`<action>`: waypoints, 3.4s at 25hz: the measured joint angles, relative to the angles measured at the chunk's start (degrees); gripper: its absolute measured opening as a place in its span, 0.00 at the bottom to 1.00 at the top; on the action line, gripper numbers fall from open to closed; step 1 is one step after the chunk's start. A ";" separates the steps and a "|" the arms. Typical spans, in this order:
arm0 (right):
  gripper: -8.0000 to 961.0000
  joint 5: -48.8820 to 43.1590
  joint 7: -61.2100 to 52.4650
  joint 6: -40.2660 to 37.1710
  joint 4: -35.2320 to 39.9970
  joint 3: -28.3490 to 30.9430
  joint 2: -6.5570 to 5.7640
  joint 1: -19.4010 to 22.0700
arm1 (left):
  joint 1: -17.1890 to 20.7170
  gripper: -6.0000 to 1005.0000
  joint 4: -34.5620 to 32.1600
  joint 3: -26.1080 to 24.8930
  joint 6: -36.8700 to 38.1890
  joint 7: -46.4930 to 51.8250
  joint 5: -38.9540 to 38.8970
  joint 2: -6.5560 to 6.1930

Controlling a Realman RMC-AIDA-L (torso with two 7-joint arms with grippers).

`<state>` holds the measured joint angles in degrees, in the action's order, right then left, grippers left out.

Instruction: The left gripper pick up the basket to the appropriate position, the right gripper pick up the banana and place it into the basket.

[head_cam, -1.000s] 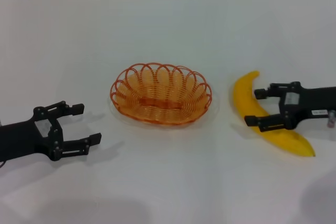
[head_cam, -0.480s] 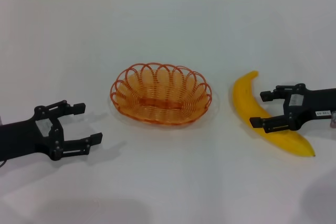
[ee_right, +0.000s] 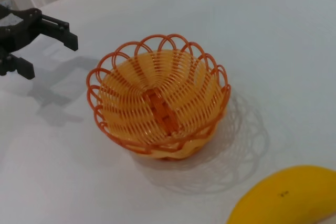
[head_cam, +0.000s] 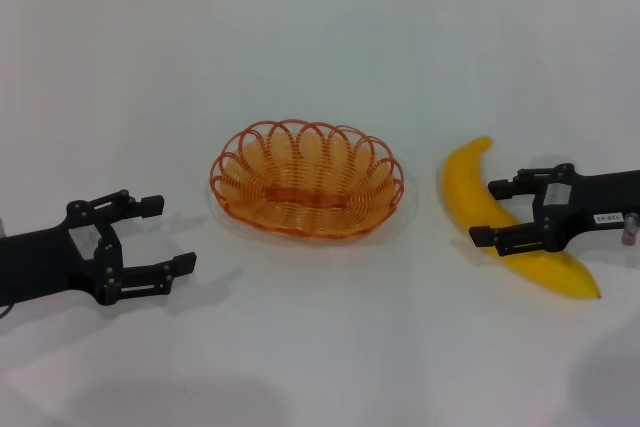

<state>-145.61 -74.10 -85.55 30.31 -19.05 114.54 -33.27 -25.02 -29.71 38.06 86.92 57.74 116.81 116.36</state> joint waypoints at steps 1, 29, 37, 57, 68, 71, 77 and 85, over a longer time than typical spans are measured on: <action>0.89 0.00 -0.29 -0.02 -0.03 -0.01 0.02 -0.03 | 0.00 0.87 0.00 0.00 0.00 0.00 0.00 0.00; 0.51 7.12 -5.68 1.49 0.68 -1.50 0.73 -1.64 | 0.26 0.87 0.00 0.00 0.16 0.18 0.00 0.07; 0.50 21.25 0.47 -2.66 0.68 -2.13 0.94 -2.64 | 0.15 0.87 0.00 0.00 0.19 0.01 0.00 0.04; 0.49 22.49 19.37 7.56 -20.16 -10.34 2.39 -14.99 | -2.40 0.88 2.37 0.00 0.18 -0.61 0.08 0.12; 0.49 22.78 15.09 8.11 -19.95 -10.32 2.16 -14.74 | -2.17 0.88 2.38 0.00 0.18 -0.62 0.09 0.04; 0.49 22.81 14.60 7.76 -19.93 -10.18 2.10 -14.72 | -2.11 0.88 2.38 0.00 0.18 -0.62 0.09 0.03; 0.65 22.83 13.70 7.47 -19.90 -10.04 2.09 -14.48 | -2.01 0.88 2.38 0.00 0.18 -0.55 0.09 0.00; 0.88 23.00 13.65 -0.68 -13.78 -9.58 1.69 -9.74 | -1.31 0.88 2.38 -0.12 0.18 -0.62 0.08 0.00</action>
<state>-122.61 -60.45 -86.23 16.53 -28.64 116.23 -43.01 -26.33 -27.33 37.94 87.10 57.13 116.89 116.36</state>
